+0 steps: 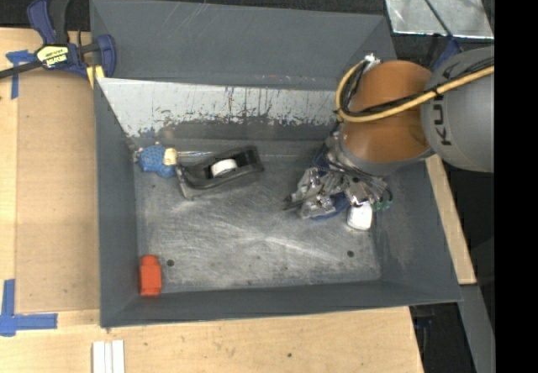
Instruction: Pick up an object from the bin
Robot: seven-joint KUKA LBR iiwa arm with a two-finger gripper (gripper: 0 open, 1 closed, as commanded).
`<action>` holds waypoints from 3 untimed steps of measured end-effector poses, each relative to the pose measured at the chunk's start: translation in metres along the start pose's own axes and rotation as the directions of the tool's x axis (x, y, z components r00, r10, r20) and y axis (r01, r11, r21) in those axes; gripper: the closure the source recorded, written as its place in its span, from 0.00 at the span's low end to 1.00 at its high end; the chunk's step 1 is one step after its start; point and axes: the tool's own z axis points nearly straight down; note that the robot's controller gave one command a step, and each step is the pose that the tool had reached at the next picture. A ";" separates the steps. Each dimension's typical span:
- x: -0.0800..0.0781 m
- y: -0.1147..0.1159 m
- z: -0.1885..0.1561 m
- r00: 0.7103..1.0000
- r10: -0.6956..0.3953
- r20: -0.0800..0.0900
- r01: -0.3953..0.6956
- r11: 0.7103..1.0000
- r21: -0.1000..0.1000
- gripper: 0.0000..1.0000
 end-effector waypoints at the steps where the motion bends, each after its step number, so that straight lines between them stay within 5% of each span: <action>1: -0.014 -0.010 -0.141 0.998 -0.066 0.010 0.066 0.998 0.007 1.00; 2: -0.029 -0.015 -0.019 0.951 -0.310 -0.004 0.310 0.951 -0.001 1.00; 3: 0.054 -0.062 -0.032 0.820 -0.573 -0.006 0.573 0.820 0.001 1.00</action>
Offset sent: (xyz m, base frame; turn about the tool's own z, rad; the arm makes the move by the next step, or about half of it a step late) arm 0.0130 -0.0059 0.1348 -0.0674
